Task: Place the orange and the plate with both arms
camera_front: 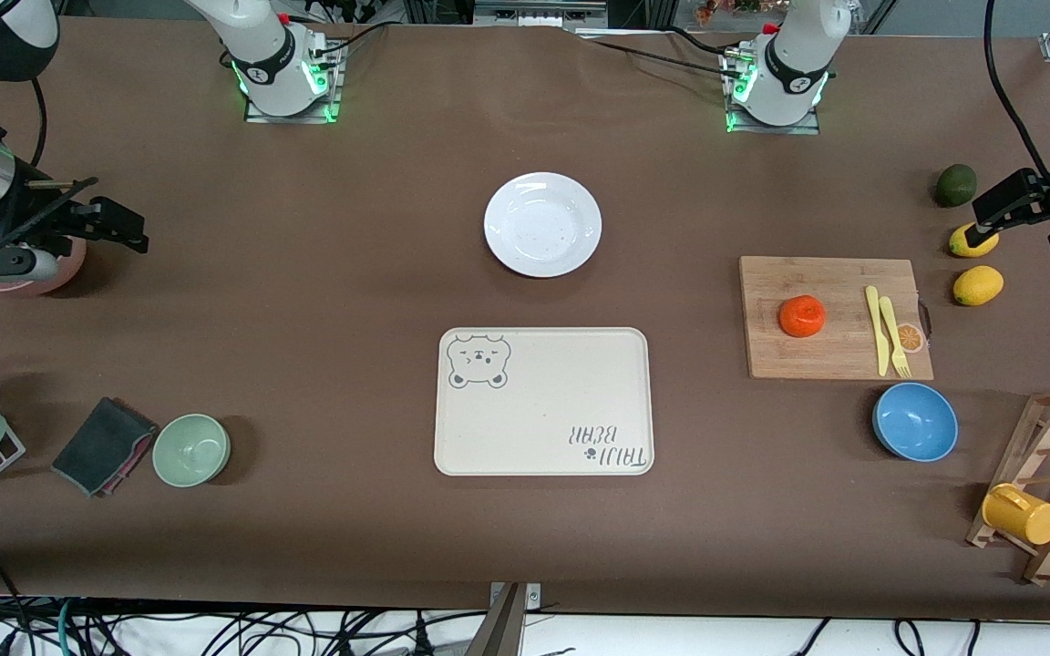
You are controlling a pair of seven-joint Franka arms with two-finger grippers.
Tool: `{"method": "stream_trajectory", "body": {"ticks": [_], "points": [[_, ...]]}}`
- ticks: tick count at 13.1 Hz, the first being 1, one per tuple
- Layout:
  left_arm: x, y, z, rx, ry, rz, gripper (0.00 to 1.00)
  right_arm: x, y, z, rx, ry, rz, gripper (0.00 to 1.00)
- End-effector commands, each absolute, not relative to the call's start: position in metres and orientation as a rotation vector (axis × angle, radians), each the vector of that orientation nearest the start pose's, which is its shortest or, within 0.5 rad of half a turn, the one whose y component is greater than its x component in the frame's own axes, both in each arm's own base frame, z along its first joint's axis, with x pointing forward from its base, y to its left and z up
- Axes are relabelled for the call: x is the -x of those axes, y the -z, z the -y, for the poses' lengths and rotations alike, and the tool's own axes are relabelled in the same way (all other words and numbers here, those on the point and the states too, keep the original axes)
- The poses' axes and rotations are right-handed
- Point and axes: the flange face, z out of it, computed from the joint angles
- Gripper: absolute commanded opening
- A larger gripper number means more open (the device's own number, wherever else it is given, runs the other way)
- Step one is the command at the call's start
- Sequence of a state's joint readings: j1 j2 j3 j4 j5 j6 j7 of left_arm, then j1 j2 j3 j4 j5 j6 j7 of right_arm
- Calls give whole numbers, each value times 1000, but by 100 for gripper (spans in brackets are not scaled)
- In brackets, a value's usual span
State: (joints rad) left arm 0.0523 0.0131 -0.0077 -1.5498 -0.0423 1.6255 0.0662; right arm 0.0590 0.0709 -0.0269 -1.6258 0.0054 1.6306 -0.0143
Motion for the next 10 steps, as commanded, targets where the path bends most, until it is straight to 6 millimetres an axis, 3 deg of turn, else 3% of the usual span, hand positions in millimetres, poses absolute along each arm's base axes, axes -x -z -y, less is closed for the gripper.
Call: {"method": "stream_trajectory", "body": {"ticks": [1,6,10], "points": [[-556,-629,-27,3165,13,-61,100,-569,-567,-22,3125,-101,77,100],[-548,-624,-48,3169,-67,-1,100,-570,-567,-23,3135,-113,91,100],[-549,-624,-50,3169,-64,9,100,-568,-567,-23,3134,-128,88,100]]}}
